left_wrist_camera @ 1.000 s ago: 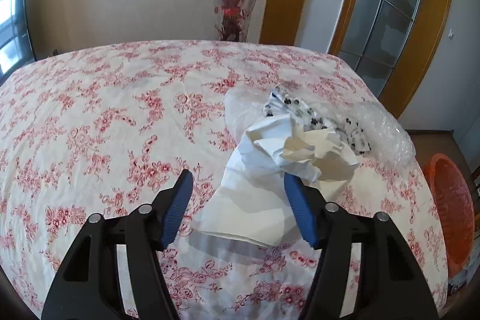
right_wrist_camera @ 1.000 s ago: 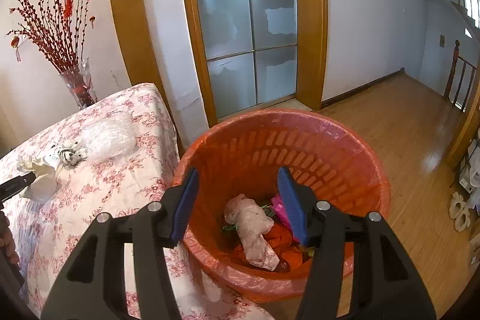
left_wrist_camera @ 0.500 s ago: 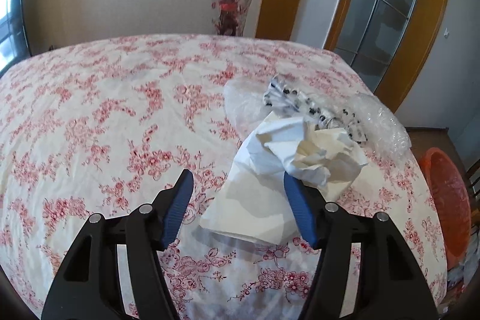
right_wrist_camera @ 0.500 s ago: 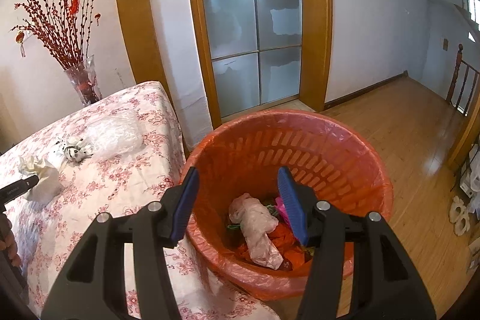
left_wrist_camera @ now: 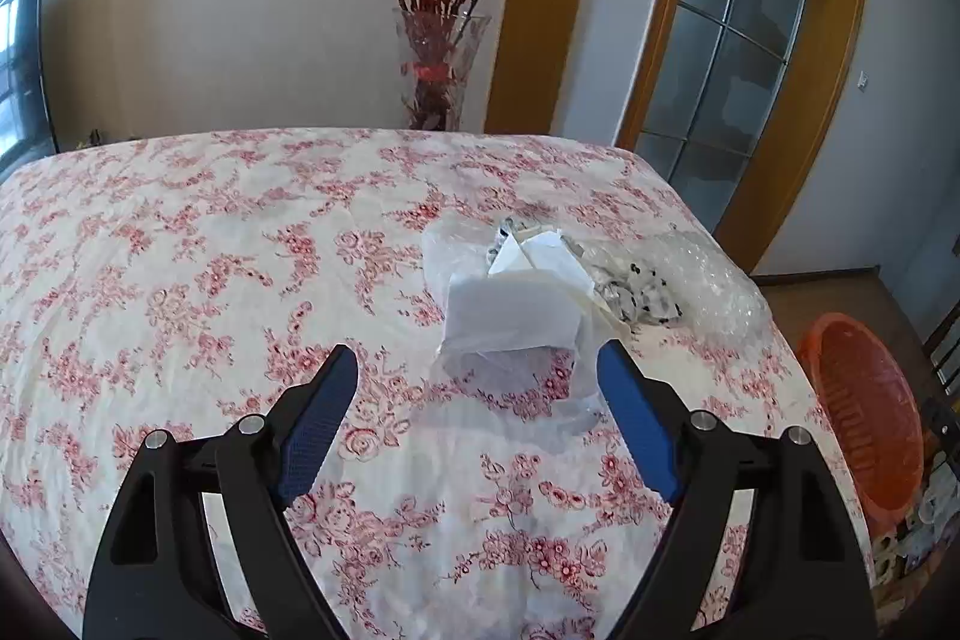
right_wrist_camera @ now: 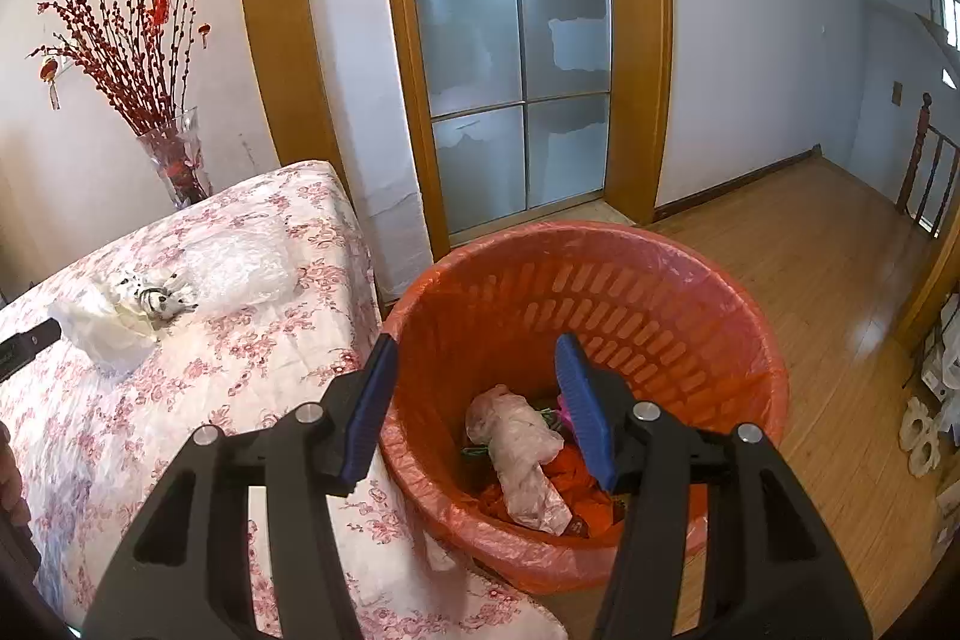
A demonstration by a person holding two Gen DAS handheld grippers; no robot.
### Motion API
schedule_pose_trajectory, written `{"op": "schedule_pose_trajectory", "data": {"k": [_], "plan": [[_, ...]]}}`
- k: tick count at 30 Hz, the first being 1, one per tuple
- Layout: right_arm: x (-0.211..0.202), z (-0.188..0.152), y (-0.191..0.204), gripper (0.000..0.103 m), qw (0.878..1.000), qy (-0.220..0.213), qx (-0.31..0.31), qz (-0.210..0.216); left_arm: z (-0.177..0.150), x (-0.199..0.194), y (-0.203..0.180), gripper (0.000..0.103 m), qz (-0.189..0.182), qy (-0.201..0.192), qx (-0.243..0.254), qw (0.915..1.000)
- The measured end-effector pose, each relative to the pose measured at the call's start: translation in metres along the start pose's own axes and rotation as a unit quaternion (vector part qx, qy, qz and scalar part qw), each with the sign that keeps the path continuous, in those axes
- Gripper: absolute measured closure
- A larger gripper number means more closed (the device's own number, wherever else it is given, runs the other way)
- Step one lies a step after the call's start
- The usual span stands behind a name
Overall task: Collect trash
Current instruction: 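Close the left gripper on the white tissue and lift it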
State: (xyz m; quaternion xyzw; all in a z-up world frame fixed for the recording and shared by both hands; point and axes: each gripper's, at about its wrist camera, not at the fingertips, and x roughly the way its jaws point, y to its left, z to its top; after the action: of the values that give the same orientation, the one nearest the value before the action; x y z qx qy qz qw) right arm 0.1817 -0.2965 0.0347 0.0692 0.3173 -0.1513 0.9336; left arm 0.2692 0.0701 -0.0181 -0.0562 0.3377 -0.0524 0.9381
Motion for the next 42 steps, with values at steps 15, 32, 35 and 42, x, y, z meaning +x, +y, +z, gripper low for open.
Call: {"op": "schedule_pose_trajectory", "data": {"k": [15,32,35,42], "plan": [[0.0,-0.001,0.001,0.049,1.0,0.002,-0.003,-0.001,0.006,0.006,-0.007,0.023,-0.005,0.0,0.014,0.9999],[0.007,-0.006,-0.004,0.049,1.0,0.013,-0.001,-0.004,0.037,0.045,-0.034,0.023,0.019,0.039,0.014,0.999],[0.008,-0.007,-0.005,0.049,1.0,0.016,-0.001,-0.004,0.034,0.058,-0.038,0.03,0.027,0.059,0.017,0.9978],[0.008,-0.007,-0.006,0.049,1.0,0.016,0.003,-0.001,0.022,0.068,-0.034,0.045,0.021,0.074,0.011,0.997]]}}
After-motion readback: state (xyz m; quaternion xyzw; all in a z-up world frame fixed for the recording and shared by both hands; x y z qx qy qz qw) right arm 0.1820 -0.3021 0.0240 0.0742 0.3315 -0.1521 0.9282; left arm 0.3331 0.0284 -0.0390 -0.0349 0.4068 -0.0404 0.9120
